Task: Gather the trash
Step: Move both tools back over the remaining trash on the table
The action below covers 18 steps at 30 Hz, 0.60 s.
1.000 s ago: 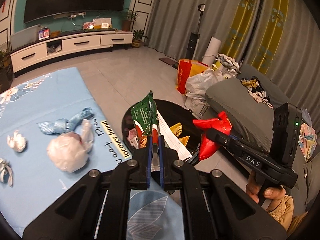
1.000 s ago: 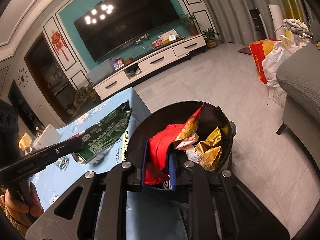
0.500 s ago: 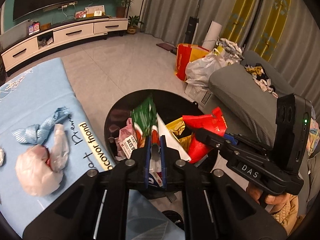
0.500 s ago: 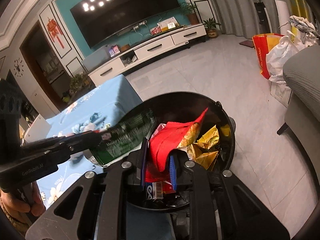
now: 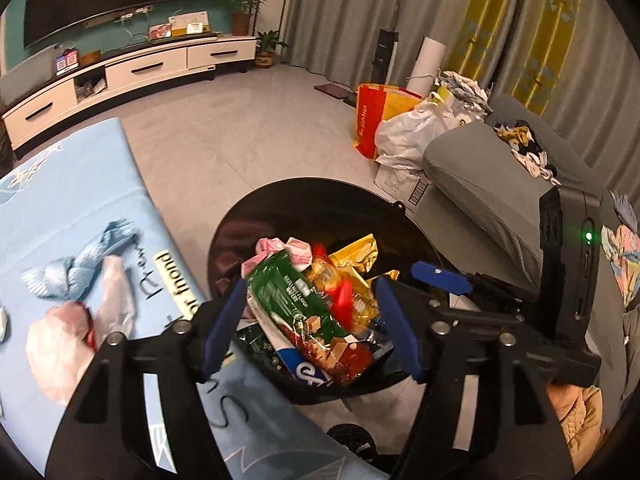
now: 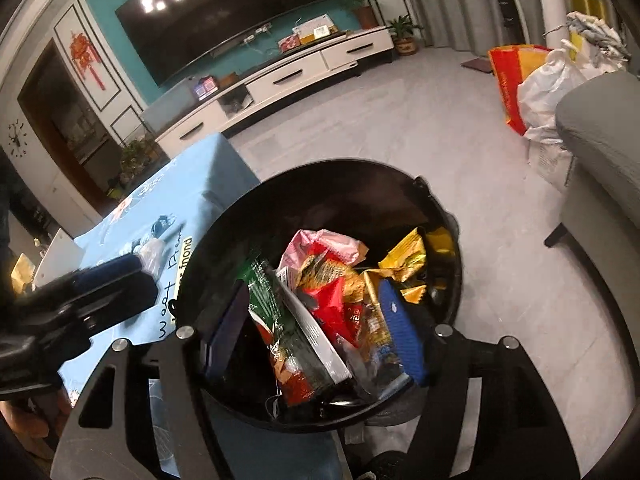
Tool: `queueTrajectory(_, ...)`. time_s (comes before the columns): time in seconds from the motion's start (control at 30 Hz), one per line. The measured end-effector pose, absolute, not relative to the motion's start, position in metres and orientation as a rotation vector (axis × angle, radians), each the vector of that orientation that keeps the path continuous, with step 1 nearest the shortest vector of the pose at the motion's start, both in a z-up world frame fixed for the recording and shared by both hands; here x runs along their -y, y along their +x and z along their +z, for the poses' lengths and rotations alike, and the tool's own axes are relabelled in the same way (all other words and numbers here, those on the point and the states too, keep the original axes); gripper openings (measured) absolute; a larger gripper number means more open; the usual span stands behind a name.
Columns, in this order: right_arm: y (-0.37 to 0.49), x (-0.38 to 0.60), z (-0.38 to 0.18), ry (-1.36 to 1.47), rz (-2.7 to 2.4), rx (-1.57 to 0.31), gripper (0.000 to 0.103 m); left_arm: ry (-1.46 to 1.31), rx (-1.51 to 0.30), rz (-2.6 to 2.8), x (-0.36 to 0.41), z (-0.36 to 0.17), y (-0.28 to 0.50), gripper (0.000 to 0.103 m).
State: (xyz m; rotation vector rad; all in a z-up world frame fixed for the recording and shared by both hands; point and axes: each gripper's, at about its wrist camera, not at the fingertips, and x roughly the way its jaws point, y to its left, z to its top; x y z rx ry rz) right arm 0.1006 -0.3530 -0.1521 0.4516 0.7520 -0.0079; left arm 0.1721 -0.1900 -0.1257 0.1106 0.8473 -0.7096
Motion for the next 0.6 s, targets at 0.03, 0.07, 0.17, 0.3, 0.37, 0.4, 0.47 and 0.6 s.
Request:
queueTrajectory(0.03, 0.097, 0.353, -0.149, 0.461, -0.009, -0.740, 0.067, 0.102, -0.843, -0.704, 0.185, -0.124, 0.169, 0.072)
queueTrajectory(0.07, 0.092, 0.354, -0.147, 0.477, -0.006, -0.729, 0.067, 0.095, -0.837, -0.697, 0.180, -0.121, 0.165, 0.075)
queueTrajectory(0.17, 0.080, 0.353, -0.143, 0.506, 0.012, -0.716, 0.068, 0.082, -0.819, -0.678, 0.161, -0.115, 0.151, 0.083)
queueTrajectory(0.3, 0.070, 0.341, -0.139, 0.507, 0.041, -0.729, 0.071, 0.071, -0.818, -0.589, 0.111, -0.115, 0.126, 0.090)
queueTrajectory(0.37, 0.067, 0.332, -0.139, 0.511, 0.067, -0.745, 0.072, 0.058, -0.833, -0.534, 0.087, -0.117, 0.120, 0.092)
queueTrajectory(0.4, 0.065, 0.325, -0.138, 0.510, 0.078, -0.753, 0.072, 0.042, -0.850, -0.490, 0.067, -0.119, 0.116, 0.094)
queueTrajectory(0.47, 0.063, 0.314, -0.137, 0.504, 0.100, -0.769, 0.074, 0.008, -0.881, -0.420, 0.038, -0.122, 0.111, 0.095)
queueTrajectory(0.6, 0.061, 0.282, -0.133, 0.482, 0.151, -0.804, 0.080, -0.107, -0.929, -0.282, -0.026, -0.127, 0.098, 0.096)
